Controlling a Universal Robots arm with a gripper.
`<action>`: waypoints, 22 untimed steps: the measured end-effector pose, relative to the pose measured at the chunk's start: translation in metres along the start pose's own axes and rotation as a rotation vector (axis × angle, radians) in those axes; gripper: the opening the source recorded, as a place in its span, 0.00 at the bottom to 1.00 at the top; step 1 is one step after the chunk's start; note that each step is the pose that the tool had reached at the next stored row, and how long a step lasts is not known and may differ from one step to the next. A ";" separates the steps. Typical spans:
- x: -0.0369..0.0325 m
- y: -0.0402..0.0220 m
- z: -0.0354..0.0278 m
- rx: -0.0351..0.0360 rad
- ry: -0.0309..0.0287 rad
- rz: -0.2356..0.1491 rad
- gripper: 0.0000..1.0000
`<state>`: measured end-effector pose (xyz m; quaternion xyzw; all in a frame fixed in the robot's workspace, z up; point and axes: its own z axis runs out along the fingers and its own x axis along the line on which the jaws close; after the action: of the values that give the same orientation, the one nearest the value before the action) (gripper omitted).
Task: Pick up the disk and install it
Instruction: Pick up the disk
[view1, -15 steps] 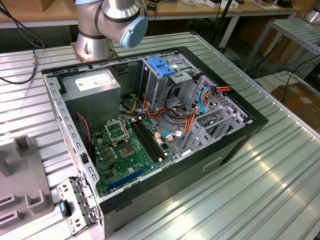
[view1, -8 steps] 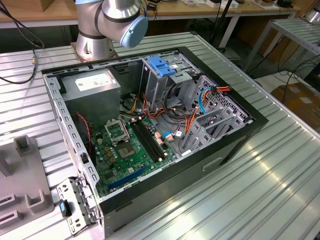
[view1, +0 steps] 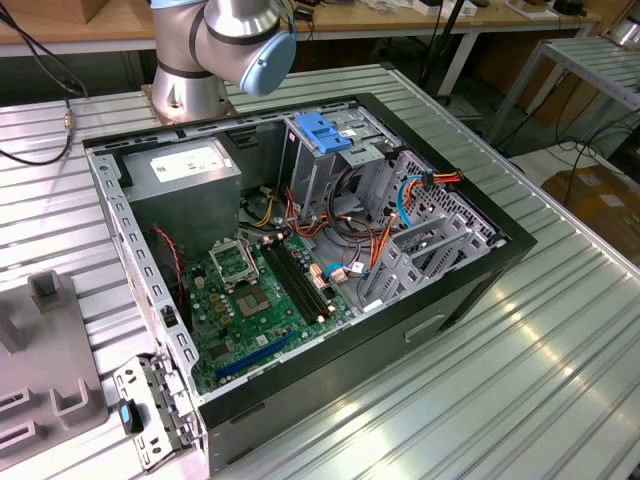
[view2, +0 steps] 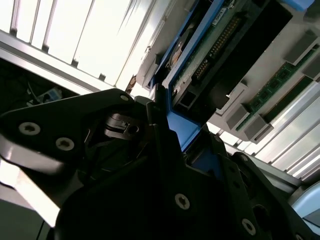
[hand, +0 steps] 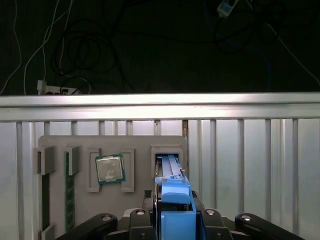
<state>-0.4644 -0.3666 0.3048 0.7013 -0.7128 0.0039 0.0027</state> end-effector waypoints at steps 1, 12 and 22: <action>0.0000 0.0000 -0.0024 -0.0001 0.0000 0.000 0.37; 0.0002 0.0000 -0.0207 0.0001 0.0000 0.000 0.37; 0.0004 -0.0001 -0.0388 0.0000 0.0000 0.000 0.37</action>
<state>-0.4644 -0.3666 0.3436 0.7013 -0.7128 0.0039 0.0027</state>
